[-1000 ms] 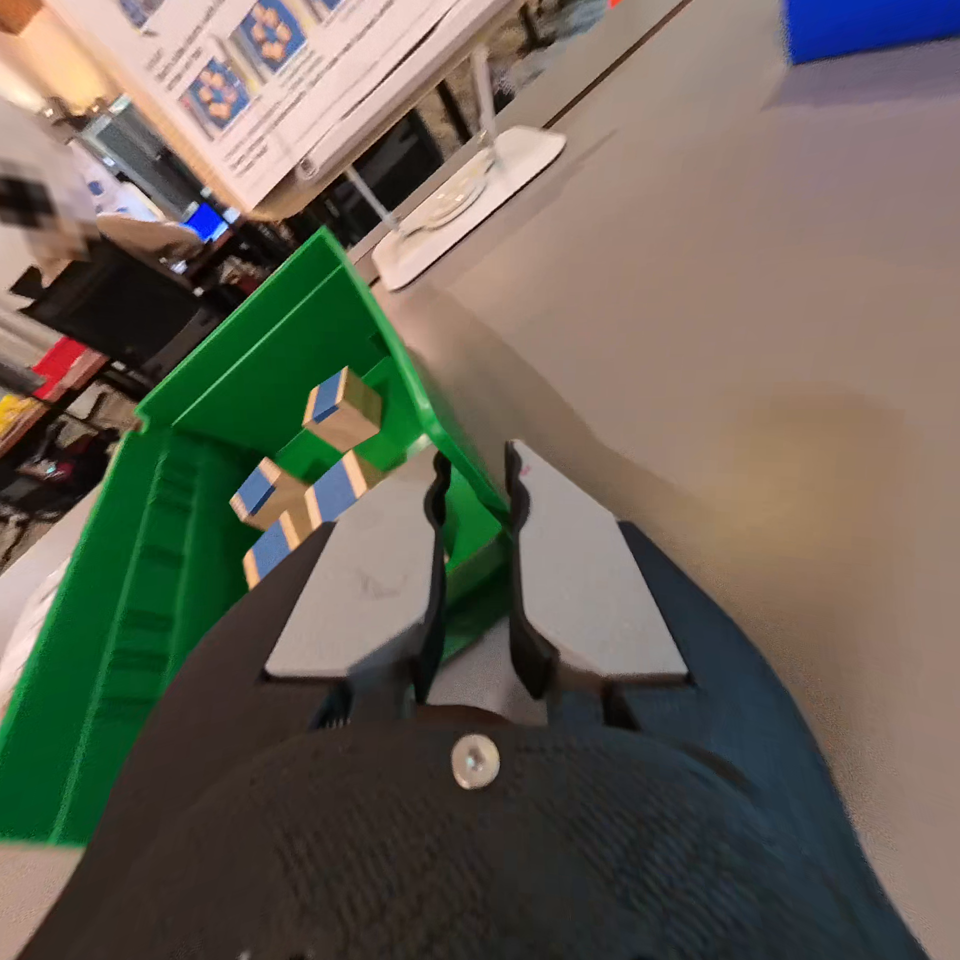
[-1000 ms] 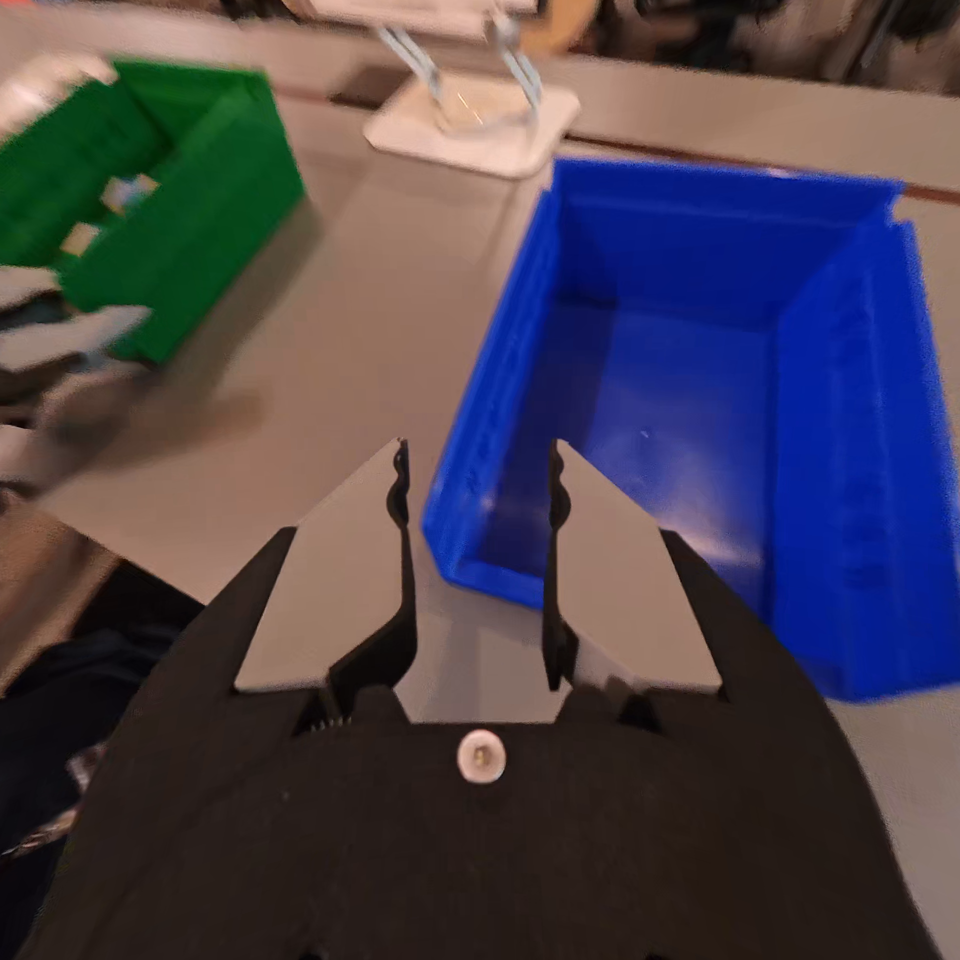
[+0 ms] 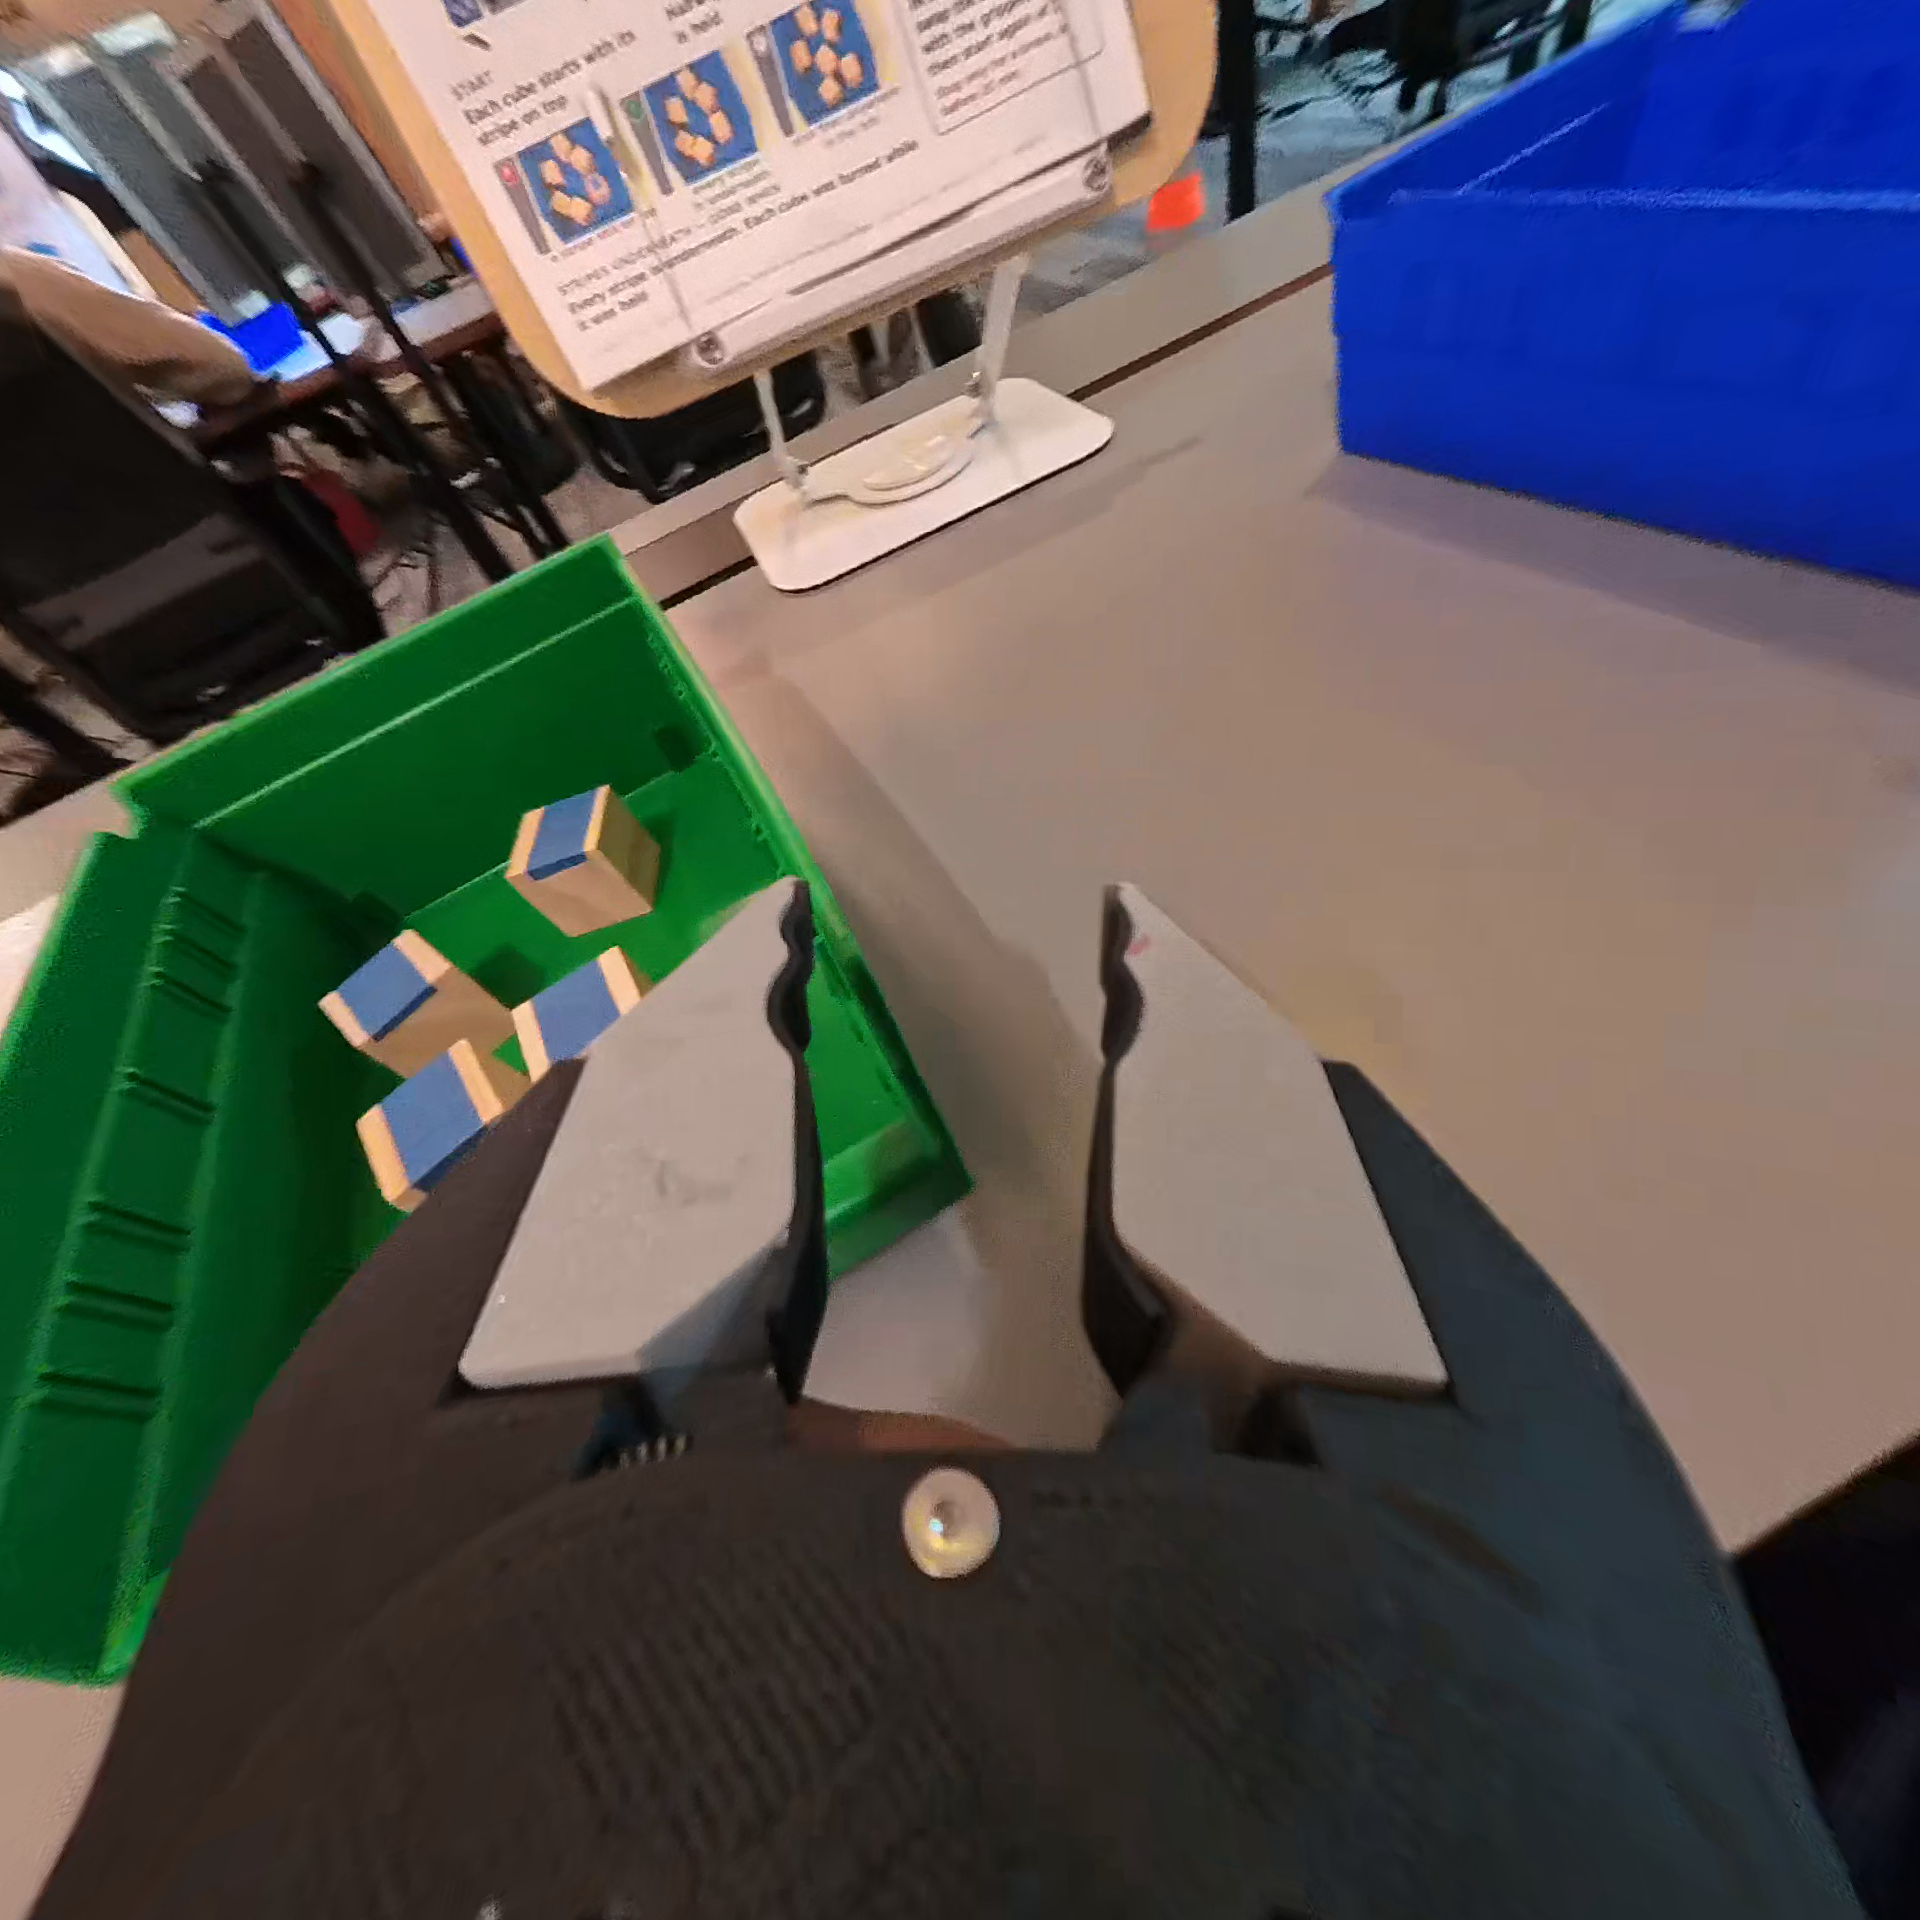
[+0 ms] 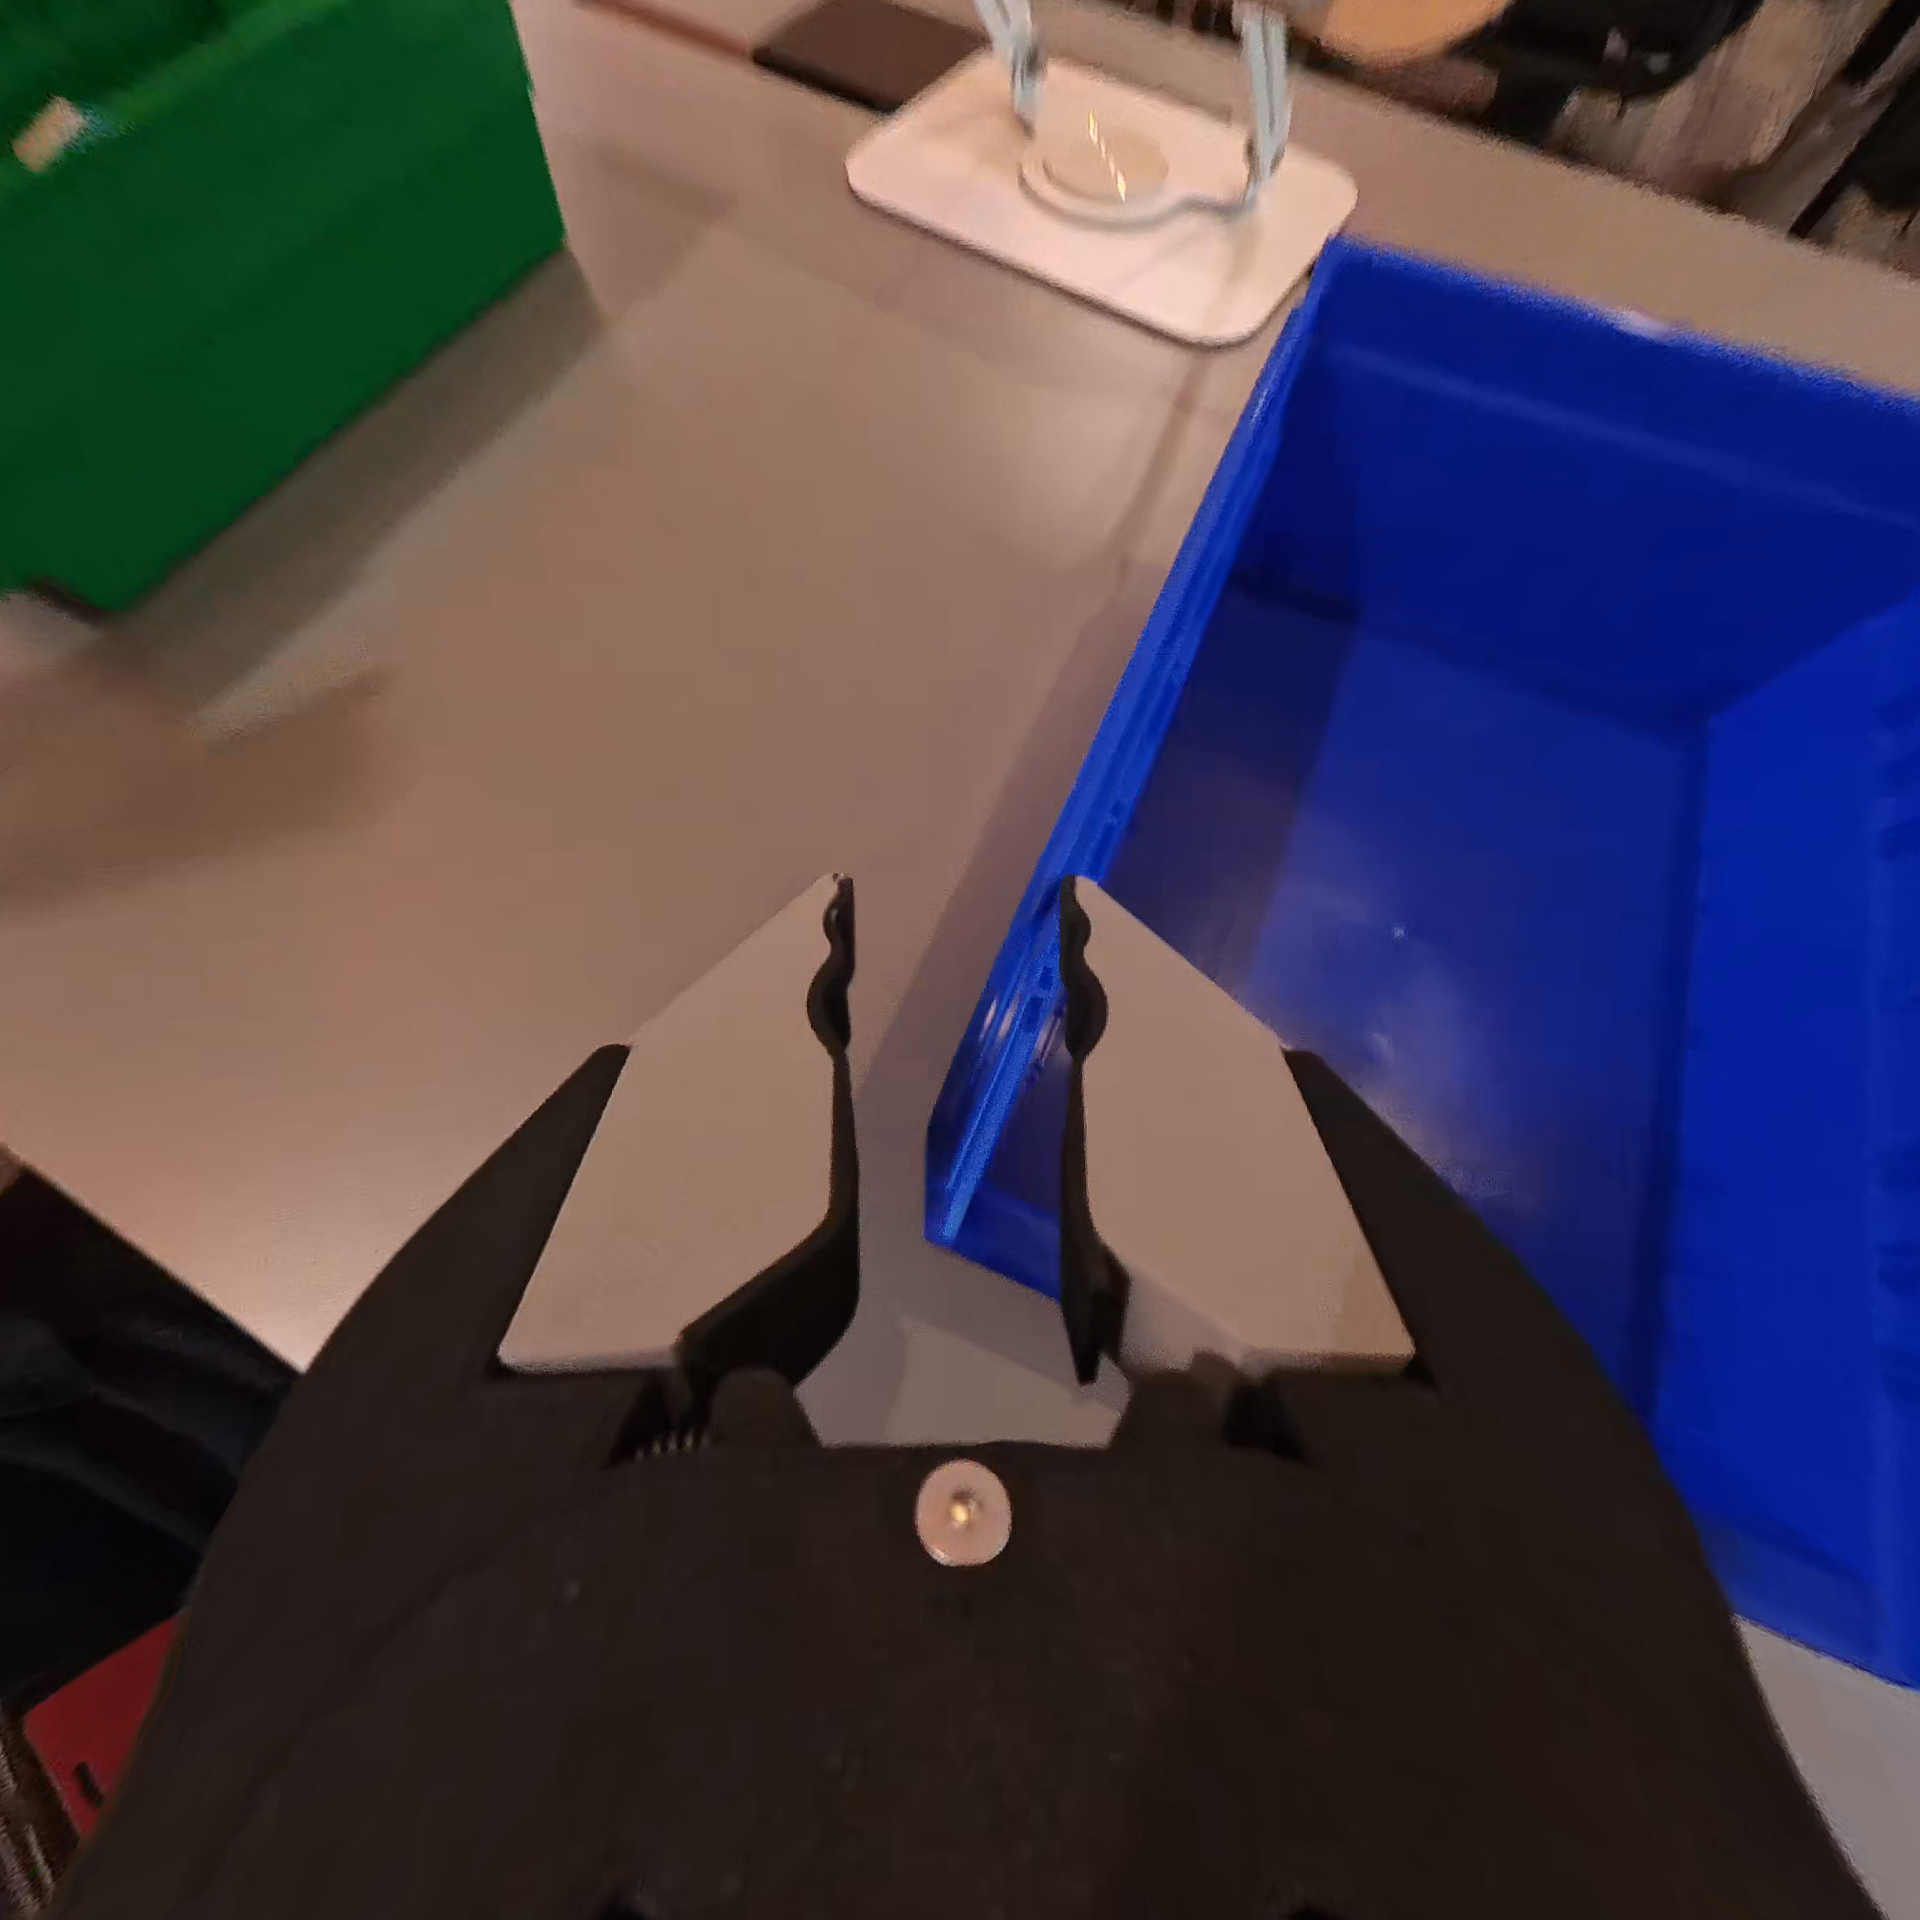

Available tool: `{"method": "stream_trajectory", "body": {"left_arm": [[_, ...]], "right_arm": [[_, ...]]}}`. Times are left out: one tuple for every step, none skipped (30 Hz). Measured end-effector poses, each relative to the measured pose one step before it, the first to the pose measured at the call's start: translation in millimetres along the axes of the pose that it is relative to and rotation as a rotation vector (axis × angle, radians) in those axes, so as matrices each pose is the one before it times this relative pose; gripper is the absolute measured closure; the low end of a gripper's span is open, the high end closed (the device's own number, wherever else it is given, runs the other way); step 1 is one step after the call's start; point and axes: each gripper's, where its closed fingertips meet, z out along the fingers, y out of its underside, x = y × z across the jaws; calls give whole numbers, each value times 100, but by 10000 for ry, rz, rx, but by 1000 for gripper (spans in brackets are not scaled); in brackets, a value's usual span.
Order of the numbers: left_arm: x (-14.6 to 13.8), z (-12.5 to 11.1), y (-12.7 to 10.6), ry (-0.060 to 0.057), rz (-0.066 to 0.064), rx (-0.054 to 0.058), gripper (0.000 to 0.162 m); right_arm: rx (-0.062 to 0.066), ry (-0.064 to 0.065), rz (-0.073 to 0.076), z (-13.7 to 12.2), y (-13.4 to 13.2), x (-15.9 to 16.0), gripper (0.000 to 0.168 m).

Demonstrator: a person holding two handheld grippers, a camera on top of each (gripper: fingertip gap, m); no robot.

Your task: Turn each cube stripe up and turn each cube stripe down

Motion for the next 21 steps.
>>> {"method": "stream_trajectory", "body": {"left_arm": [[63,-319,-269,237,-191,77,105],[-146,-339,-240,117,-152,65,102],[-329,-354,-232,17,-121,61,100],[-411,-369,-222,-30,-90,69,99],[-443,-353,-224,-57,-82,86,99],[-462,-330,-240,-77,-90,106,99],[-413,-290,-215,-68,-71,105,99],[-360,-228,-141,-74,-24,69,100],[-361,-162,-67,-107,13,31,100],[-332,-105,-33,-103,16,20,100],[-196,-62,8,-45,15,11,100],[-111,-2,72,-12,46,-14,101],[-151,44,139,-44,111,-45,102],[-316,95,276,-133,179,-95,103],[-518,142,426,-231,202,-171,104],[-612,142,501,-236,144,-212,103],[-564,109,472,-119,11,-182,103],[-565,47,385,-13,-186,-124,102],[-691,-9,341,2,-378,-98,100],[-878,-11,330,-40,-453,-100,98],[-1089,22,331,-155,-394,-94,98]], "right_arm": [[397,-67,12,-831,-773,-122,132],[440,-17,3,-849,-855,-68,132],[461,-1,-20,-855,-906,-73,132],[450,-8,-41,-822,-892,-111,132],[432,22,-44,-761,-869,-81,132],[458,110,-48,-710,-908,28,132],[502,166,-73,-675,-967,89,132],[492,129,-73,-609,-930,27,132],[408,26,-64,-519,-797,-122,133],[291,-33,-49,-388,-602,-210,133],[180,-48,-54,-251,-406,-223,133],[44,-49,-67,-130,-174,-198,133],[-51,-10,-67,-29,16,-114,133],[-14,77,-85,20,22,40,133],[-4,78,-88,57,56,73,133],[-65,15,-44,126,161,15,133],[-112,-36,9,142,225,-33,133],[-55,-28,29,106,138,-19,133],[31,-7,29,49,9,19,133],[34,-35,33,38,-14,-23,133],[-7,-68,40,48,26,-73,133]]}}
